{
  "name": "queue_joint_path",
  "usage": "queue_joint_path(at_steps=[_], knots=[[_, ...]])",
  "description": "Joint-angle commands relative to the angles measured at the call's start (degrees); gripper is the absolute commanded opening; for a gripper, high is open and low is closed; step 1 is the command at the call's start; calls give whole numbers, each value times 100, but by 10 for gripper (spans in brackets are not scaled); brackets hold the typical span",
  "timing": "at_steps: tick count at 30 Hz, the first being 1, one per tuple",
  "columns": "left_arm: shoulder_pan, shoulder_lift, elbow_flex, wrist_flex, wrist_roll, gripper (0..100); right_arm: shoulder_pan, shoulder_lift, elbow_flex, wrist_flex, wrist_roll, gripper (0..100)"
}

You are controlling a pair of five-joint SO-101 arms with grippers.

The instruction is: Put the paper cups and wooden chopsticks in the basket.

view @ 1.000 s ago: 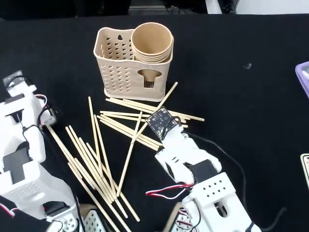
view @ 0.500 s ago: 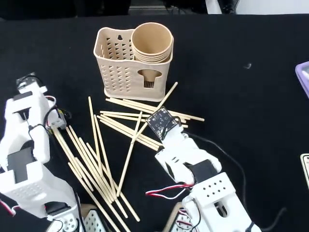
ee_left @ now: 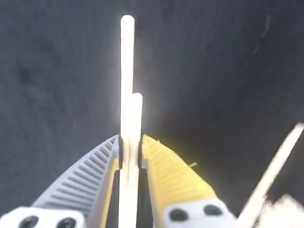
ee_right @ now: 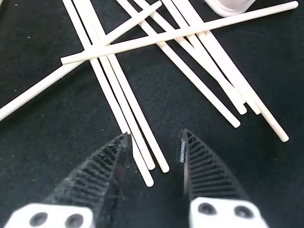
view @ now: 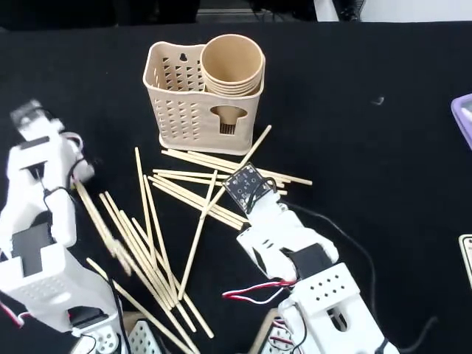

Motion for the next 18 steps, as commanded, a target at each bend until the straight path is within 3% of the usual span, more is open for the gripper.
queue_joint_path(at_steps=[1,6,13,18], knots=[[-13,-79,-1015,-202,756,30,-44,-127,-110,44,9,170],[-22,-114,-1947,202,1002,30,-44,-127,-110,44,9,170],[-22,-114,-3565,2409,721,30,-44,-127,-110,35,18,170],[-31,-114,-4804,3490,457,30,-44,-127,-110,26,18,170]])
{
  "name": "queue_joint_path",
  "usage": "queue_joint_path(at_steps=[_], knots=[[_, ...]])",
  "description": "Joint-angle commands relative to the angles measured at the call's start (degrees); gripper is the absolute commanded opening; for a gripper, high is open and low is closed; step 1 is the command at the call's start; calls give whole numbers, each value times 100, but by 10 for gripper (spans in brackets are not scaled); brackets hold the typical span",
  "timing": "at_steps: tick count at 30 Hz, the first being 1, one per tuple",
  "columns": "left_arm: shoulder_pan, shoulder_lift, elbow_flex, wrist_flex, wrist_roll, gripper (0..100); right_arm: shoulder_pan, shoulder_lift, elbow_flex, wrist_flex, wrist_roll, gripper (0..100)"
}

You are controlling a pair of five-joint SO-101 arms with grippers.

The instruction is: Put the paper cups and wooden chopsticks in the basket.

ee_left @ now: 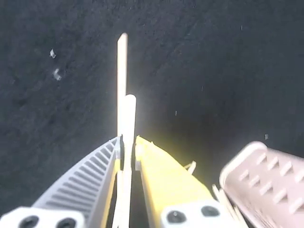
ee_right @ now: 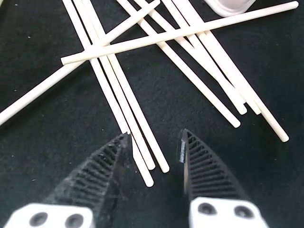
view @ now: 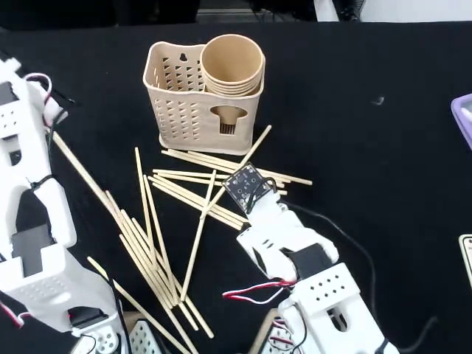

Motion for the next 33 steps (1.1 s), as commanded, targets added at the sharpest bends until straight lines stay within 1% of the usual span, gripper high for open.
queue_joint_path(at_steps=[1,6,8,10,13,16,19,22,24,27,31,33], knots=[[-31,-114,-1332,651,-123,30,-44,-127,-110,26,18,170],[4,-53,-2923,1327,-123,30,-44,-127,-110,26,18,170],[4,-35,-2985,1495,-97,30,-44,-127,-110,35,18,170],[-4,114,-2563,1380,-88,30,-44,-127,-119,35,18,170],[-31,721,-1613,457,-88,30,-44,-127,-127,26,18,170],[4,1512,-1068,-615,-79,30,-53,-127,-119,26,18,171],[4,2286,-1156,-1398,-70,30,-53,-127,-110,35,18,171],[-31,2971,-1657,-1714,-70,30,-53,-127,-110,35,18,171],[-40,3393,-2097,-1670,-79,33,-53,-127,-110,35,18,172],[-40,3947,-2782,-1222,-114,43,-62,-127,-110,35,18,172],[-127,4589,-3688,-563,-105,119,-70,-127,-110,35,18,172],[-224,4835,-4180,-229,-88,134,-70,-127,-110,35,18,172]])
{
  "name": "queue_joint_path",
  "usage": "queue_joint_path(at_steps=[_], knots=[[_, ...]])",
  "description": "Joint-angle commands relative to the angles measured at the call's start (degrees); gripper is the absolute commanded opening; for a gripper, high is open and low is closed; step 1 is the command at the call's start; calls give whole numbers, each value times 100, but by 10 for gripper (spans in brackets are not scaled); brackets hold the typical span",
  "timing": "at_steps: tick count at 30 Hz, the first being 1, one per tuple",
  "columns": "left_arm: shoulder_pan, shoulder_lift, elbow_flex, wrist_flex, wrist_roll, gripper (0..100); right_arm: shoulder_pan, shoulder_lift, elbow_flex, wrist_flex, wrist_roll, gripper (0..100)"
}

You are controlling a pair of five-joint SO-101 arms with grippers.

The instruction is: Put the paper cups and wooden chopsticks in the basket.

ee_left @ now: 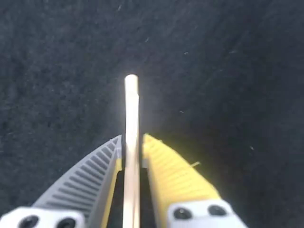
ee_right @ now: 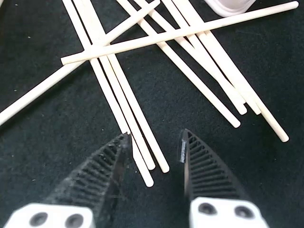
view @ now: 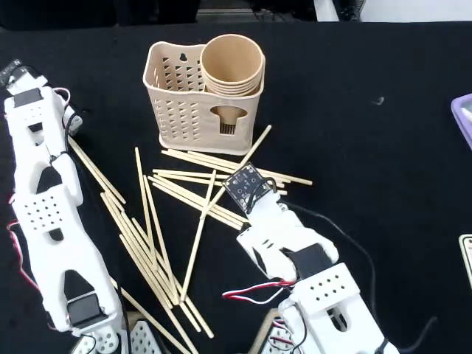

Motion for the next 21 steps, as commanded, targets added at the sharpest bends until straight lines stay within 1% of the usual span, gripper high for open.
queue_joint_path(at_steps=[1,6,9,11,21], knots=[[-215,229,-1147,571,0,134,-70,-127,-110,35,18,172],[-286,545,-2501,1811,-26,139,-70,-127,-110,35,18,172],[-171,659,-3231,2505,-62,139,-70,-127,-110,35,18,172],[-48,782,-3477,2778,-264,139,-70,-127,-110,35,18,172],[110,1960,-3503,2796,-316,139,-70,-127,-101,44,18,172]])
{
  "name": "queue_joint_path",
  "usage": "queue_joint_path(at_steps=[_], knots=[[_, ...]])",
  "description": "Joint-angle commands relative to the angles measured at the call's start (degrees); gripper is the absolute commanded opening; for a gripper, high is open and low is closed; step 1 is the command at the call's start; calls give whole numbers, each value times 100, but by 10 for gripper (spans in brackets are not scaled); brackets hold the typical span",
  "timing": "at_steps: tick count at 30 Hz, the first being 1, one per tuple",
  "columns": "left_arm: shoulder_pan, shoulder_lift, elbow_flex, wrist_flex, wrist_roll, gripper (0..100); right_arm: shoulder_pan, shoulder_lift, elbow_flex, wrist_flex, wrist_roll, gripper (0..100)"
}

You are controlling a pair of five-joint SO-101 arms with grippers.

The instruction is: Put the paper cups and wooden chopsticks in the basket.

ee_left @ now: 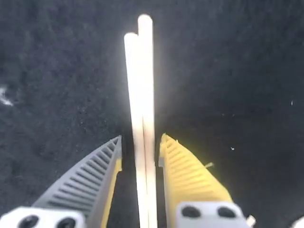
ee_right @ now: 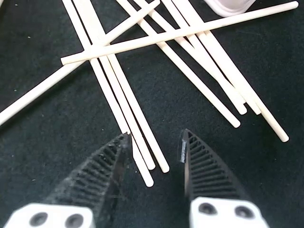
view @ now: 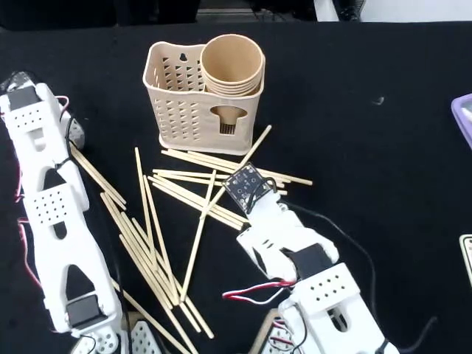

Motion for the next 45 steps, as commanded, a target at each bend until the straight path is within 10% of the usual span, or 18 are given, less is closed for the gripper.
queue_joint_path(at_steps=[1,18,45], knots=[[110,246,-207,26,-70,139,-70,-127,-101,44,18,172],[110,545,-1182,9,-18,30,-70,-127,-101,44,18,172],[215,-3402,-145,62,105,30,-70,-127,-101,26,18,172]])
